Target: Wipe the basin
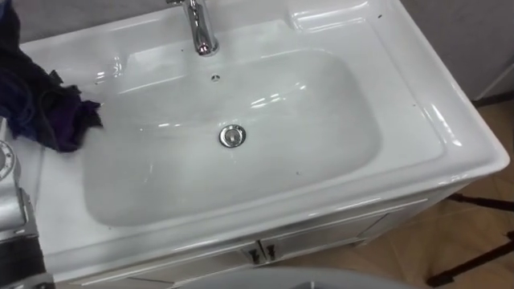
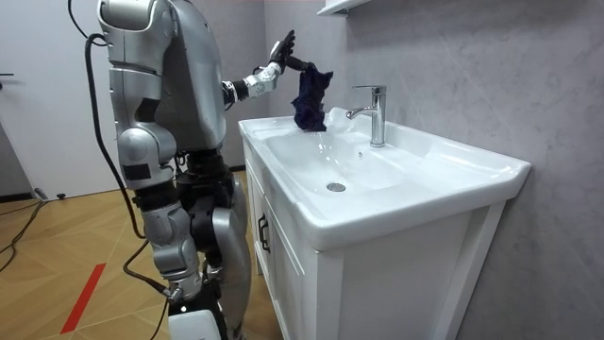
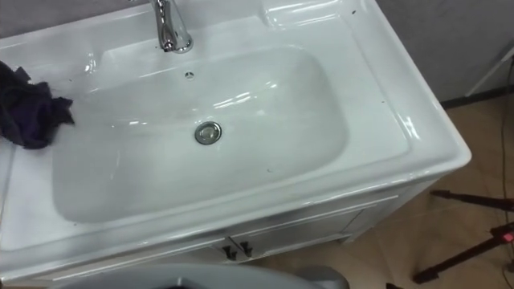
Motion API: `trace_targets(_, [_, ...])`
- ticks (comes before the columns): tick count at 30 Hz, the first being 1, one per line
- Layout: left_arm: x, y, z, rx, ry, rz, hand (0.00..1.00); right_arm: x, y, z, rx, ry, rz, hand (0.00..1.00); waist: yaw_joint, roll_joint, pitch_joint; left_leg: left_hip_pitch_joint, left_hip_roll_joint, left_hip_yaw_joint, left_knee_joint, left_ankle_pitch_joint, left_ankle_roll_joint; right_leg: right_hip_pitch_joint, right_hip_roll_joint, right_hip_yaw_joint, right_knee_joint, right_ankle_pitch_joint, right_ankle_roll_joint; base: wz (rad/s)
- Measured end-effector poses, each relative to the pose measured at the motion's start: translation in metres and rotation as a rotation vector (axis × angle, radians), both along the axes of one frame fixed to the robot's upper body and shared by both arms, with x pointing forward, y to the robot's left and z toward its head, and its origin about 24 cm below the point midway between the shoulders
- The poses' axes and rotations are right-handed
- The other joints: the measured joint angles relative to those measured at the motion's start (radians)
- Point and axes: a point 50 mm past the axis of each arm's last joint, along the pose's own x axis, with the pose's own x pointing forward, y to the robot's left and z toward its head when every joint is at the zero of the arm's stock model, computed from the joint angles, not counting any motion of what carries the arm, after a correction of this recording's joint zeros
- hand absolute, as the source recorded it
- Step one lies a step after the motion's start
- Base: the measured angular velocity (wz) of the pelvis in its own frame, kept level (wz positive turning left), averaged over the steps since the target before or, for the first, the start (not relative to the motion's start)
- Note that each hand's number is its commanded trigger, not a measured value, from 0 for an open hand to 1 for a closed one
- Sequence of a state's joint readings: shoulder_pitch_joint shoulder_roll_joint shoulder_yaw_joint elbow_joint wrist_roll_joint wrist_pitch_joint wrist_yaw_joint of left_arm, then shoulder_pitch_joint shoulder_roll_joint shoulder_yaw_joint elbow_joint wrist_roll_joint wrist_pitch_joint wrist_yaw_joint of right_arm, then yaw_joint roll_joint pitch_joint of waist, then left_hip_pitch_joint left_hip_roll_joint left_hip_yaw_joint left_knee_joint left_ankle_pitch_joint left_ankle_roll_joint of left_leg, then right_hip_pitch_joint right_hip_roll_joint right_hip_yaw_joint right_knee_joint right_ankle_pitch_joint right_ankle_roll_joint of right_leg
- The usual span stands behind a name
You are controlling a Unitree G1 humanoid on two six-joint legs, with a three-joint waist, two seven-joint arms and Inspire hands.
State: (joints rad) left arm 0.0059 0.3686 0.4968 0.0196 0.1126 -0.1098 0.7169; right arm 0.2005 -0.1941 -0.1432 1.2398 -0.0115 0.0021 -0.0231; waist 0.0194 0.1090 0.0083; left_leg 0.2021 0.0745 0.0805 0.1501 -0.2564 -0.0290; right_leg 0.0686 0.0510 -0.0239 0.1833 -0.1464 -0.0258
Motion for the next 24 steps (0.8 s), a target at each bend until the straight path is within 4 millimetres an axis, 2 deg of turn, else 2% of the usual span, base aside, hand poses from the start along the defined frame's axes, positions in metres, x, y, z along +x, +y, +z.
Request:
trace_targets(2, [-0.001,0.001,0.0,-0.001,0.003,0.005,0.0,-0.001,0.0,0.0,0.0,0.001,-0.003,0.0,0.016,-0.001,-0.001,-0.001,-0.001,-0.001,0.0,0.0,0.0,-0.001,-0.001,-0.002,0.001,0.0,0.0,0.02])
trace_targets(5, [-0.007,0.007,-0.012,-0.02,0.064,0.032,0.0,0.001,0.0,0.0,0.008,0.005,-0.002,0.0,0.02,0.0,-0.0019,-0.002,-0.001,-0.002,0.0,0.0,0.0,0.0,-0.003,-0.01,0.002,-0.002,0.0,0.06])
trace_targets(8, [-0.013,0.015,-0.035,-0.049,0.205,0.057,0.0,0.005,0.001,-0.001,0.021,0.005,0.01,0.0,0.022,0.001,-0.0035,-0.003,-0.001,-0.002,0.001,0.0,0.0,0.001,-0.004,-0.013,0.003,-0.002,0.0,0.05])
trace_targets(11, [-0.02,0.018,-0.055,-0.083,0.325,0.036,0.0,0.008,0.002,-0.001,0.029,-0.002,0.006,0.0,0.016,-0.004,-0.0056,-0.004,-0.003,-0.013,0.003,0.0,0.0,0.006,-0.01,-0.034,0.004,-0.004,0.0,0.14])
trace_targets(15, [-0.015,0.007,-0.075,-0.119,0.446,-0.051,0.0,0.008,0.002,-0.001,0.033,0.001,-0.001,0.0,0.014,-0.01,-0.006,-0.005,-0.008,-0.036,0.006,0.002,0.003,0.015,-0.016,-0.054,-0.002,-0.006,0.002,0.17])
trace_targets(18, [-0.012,0.002,-0.08,-0.135,0.485,-0.107,0.0,0.016,0.002,-0.001,0.038,-0.018,0.005,0.0,0.013,-0.014,-0.0082,-0.016,-0.008,-0.036,0.012,0.002,0.003,0.014,-0.017,-0.054,-0.006,-0.005,0.002,0.01])
trace_targets(24, [-0.006,-0.01,-0.092,-0.199,0.539,-0.218,0.0,0.015,-0.001,0.0,0.048,-0.019,0.001,0.0,0.003,-0.01,-0.0098,-0.017,-0.009,-0.053,0.014,0.002,0.003,0.023,-0.016,-0.06,-0.013,-0.005,0.002,0.06])
